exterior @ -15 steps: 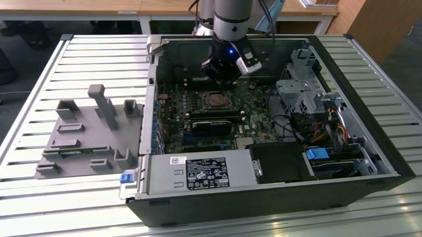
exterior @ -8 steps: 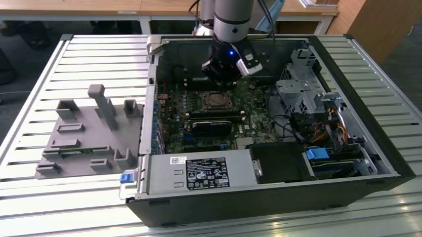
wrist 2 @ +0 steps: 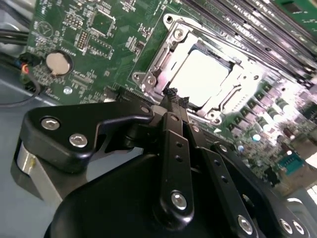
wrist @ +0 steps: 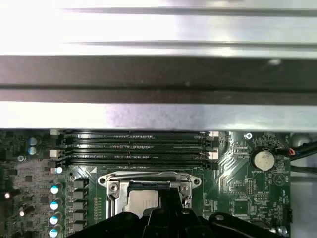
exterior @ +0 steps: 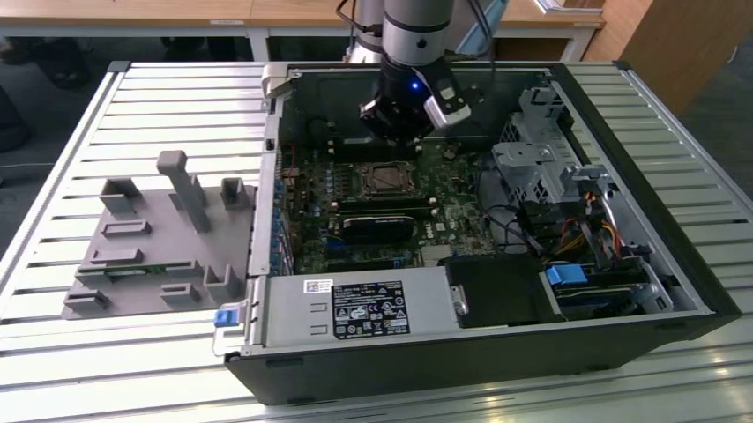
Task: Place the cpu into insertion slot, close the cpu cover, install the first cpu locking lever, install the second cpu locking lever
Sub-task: 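Install the second cpu locking lever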
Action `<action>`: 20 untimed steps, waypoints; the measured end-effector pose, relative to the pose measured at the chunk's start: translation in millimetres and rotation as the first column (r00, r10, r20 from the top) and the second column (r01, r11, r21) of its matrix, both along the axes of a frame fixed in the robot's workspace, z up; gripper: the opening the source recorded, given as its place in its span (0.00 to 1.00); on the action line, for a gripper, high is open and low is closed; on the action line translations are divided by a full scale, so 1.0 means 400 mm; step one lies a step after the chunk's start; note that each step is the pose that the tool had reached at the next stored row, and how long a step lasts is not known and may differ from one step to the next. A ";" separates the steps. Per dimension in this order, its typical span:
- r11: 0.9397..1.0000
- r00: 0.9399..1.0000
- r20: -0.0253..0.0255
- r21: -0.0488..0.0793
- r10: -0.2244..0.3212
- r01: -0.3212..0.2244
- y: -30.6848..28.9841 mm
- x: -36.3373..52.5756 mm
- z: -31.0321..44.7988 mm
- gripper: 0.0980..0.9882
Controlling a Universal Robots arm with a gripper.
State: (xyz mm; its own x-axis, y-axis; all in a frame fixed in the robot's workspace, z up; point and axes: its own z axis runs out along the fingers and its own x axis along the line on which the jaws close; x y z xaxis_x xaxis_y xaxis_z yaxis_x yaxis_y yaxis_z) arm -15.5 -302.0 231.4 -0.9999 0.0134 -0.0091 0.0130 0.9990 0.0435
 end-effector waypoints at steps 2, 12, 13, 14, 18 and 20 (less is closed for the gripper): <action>1.000 1.000 0.000 0.000 0.000 0.000 -0.002 0.000 0.006 0.01; 1.000 1.000 0.000 0.001 0.000 0.000 -0.062 0.000 0.007 0.01; 1.000 1.000 0.000 0.001 0.000 0.000 -0.068 0.000 0.006 0.01; 1.000 1.000 0.000 0.001 0.000 0.000 -0.074 0.000 0.006 0.01; 1.000 1.000 -0.001 0.001 0.000 0.000 -0.092 0.000 0.006 0.01; 1.000 1.000 -0.001 0.001 0.000 0.000 -0.097 0.000 0.006 0.01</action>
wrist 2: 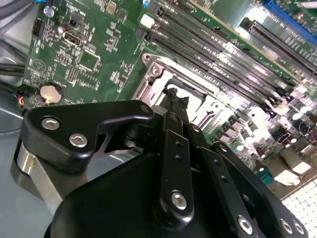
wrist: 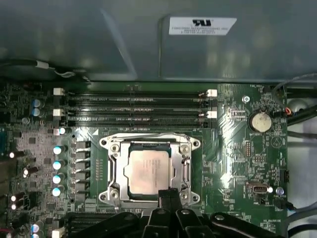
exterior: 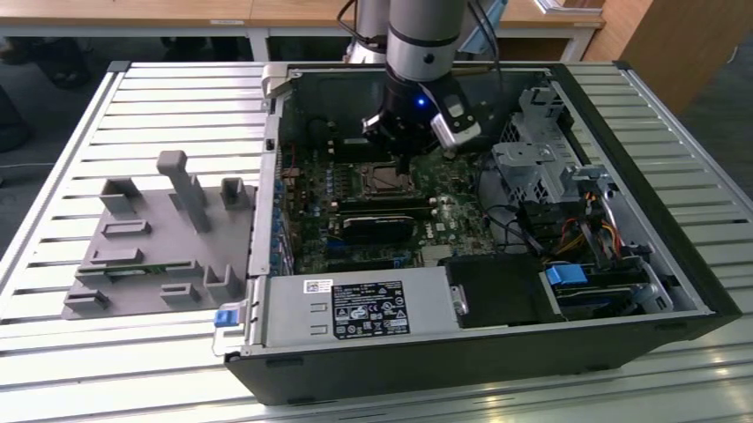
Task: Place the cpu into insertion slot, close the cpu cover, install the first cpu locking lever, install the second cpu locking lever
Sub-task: 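Install the second cpu locking lever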
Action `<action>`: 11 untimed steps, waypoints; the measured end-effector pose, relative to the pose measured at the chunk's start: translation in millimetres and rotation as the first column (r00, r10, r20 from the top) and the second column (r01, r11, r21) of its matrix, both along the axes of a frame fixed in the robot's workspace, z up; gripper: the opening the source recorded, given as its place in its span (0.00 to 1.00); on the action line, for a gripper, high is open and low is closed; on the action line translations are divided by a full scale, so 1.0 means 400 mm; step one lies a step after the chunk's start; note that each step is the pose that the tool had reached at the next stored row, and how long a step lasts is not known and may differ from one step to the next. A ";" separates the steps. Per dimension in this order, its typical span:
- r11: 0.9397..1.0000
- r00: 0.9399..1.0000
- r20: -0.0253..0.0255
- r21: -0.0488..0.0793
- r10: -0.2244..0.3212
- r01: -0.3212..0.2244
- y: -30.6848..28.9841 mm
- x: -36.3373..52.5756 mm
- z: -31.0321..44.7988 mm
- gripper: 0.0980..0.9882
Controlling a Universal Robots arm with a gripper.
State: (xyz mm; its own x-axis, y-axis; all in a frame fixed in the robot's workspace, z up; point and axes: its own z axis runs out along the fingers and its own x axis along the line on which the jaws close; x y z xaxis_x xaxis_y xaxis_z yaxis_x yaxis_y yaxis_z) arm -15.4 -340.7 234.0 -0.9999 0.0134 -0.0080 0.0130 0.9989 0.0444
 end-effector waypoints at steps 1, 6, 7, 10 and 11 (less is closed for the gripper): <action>1.000 1.000 -0.001 0.001 0.000 0.000 -0.002 0.000 0.000 0.01; 1.000 1.000 -0.002 0.023 0.000 0.000 -0.014 0.000 0.000 0.01; 1.000 1.000 -0.002 0.026 0.000 0.000 -0.018 0.000 0.000 0.01; 1.000 1.000 -0.002 0.030 0.000 0.000 -0.032 0.000 -0.001 0.01; 1.000 1.000 -0.002 0.030 0.000 0.000 -0.036 0.000 -0.001 0.01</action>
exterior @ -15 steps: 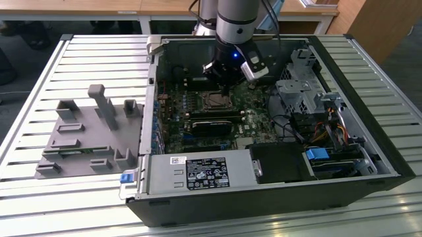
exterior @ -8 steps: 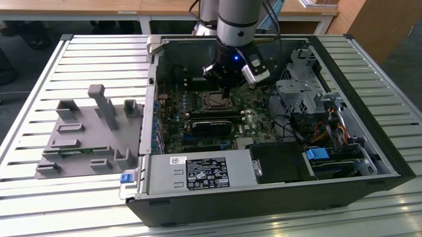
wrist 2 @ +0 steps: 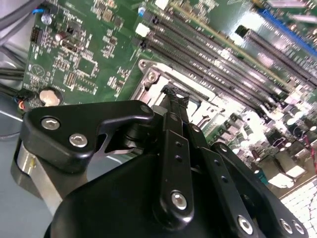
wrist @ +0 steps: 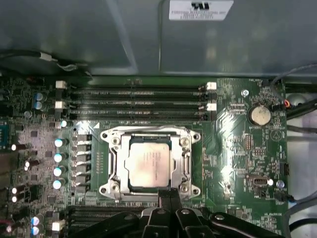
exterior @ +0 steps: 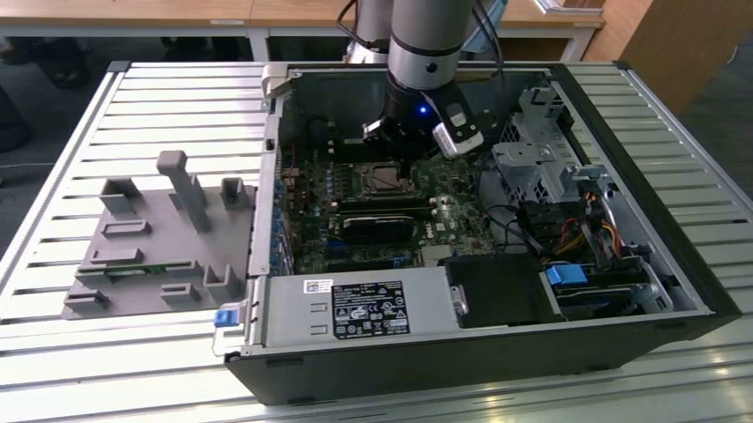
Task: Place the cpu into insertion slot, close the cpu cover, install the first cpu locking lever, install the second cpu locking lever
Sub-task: 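Install the second cpu locking lever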
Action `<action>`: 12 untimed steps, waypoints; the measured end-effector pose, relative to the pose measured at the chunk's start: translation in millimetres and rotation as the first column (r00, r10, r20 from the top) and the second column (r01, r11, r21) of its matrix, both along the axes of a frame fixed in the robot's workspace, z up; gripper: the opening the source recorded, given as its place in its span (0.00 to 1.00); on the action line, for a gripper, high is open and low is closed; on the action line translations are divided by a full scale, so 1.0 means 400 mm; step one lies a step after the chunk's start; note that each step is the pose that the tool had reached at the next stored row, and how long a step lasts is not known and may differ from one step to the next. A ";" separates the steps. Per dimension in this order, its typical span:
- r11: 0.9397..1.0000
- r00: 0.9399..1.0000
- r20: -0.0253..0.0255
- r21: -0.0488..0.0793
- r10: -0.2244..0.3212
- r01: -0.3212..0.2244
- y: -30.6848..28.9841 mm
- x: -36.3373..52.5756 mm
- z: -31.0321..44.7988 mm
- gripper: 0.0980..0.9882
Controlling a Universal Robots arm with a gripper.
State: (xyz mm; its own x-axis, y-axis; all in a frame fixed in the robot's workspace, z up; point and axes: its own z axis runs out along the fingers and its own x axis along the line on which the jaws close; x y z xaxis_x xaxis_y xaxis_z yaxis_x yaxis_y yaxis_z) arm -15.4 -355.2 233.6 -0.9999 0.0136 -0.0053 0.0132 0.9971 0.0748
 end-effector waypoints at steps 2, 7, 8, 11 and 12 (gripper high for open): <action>1.000 1.000 0.000 0.000 0.000 0.000 -0.007 0.000 0.000 0.01; 1.000 1.000 0.000 0.000 0.000 0.000 -0.022 -0.001 -0.001 0.01; 1.000 1.000 0.000 0.000 0.000 0.000 -0.024 -0.002 -0.001 0.01; 1.000 1.000 0.000 0.000 0.000 0.000 -0.026 -0.009 -0.002 0.01; 1.000 1.000 0.000 0.000 0.000 0.000 -0.026 -0.015 -0.002 0.01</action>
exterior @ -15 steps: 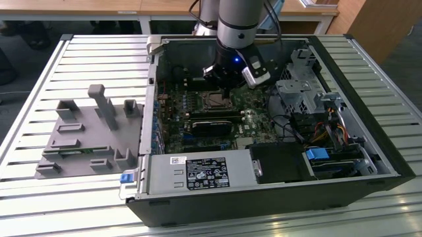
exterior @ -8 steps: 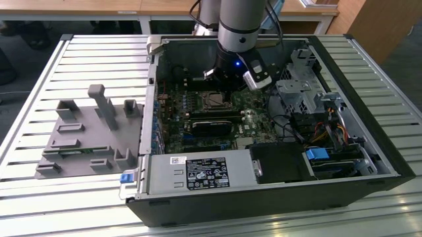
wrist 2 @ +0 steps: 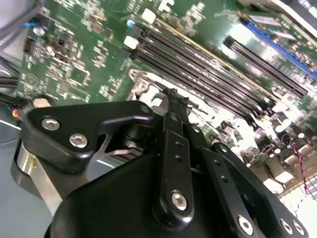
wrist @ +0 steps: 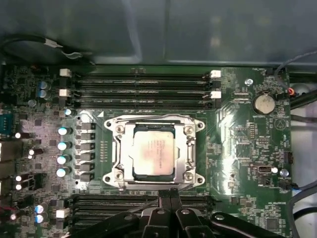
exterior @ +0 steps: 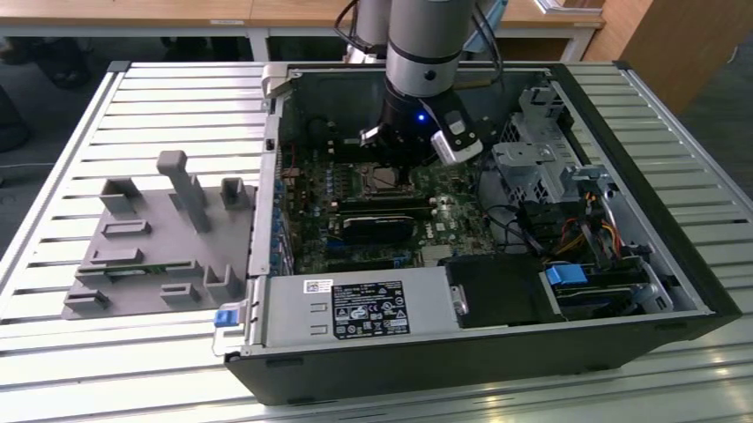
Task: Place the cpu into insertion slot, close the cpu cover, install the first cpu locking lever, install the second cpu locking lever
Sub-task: 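Install the second cpu locking lever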
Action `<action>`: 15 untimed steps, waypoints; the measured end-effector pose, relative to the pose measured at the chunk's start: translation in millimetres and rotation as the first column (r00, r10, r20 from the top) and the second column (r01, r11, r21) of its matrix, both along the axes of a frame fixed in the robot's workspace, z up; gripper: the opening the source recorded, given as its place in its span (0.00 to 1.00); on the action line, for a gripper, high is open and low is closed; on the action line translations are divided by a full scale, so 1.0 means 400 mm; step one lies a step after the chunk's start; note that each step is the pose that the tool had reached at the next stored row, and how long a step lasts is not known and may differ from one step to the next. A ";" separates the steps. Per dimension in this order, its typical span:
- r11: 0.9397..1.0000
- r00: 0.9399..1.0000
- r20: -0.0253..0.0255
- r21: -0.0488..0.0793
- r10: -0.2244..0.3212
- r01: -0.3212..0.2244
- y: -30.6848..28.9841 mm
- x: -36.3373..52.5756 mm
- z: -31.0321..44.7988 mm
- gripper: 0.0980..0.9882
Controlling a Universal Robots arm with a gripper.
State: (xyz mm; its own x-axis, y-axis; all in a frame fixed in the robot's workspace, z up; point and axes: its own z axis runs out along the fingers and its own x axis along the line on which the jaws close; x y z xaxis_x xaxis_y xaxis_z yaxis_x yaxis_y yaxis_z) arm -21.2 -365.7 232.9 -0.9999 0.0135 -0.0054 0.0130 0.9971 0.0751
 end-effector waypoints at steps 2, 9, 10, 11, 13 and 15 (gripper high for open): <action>1.000 1.000 0.000 0.000 0.000 0.000 -0.001 -0.008 0.000 0.01; 1.000 1.000 0.000 0.002 0.000 0.000 -0.006 -0.034 -0.003 0.01; 1.000 1.000 0.000 0.002 0.000 0.000 -0.006 -0.042 -0.004 0.01; 1.000 1.000 0.000 0.002 0.000 0.000 -0.006 -0.049 -0.005 0.01; 1.000 1.000 0.000 0.004 0.000 0.000 -0.006 -0.056 -0.009 0.01; 1.000 1.000 0.000 0.006 0.000 0.000 -0.007 -0.059 -0.016 0.01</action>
State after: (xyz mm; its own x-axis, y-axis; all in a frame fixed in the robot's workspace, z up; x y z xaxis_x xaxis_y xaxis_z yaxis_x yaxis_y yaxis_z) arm -44.8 -368.3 226.6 -0.9999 0.0137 -0.0053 0.0132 0.9966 0.0814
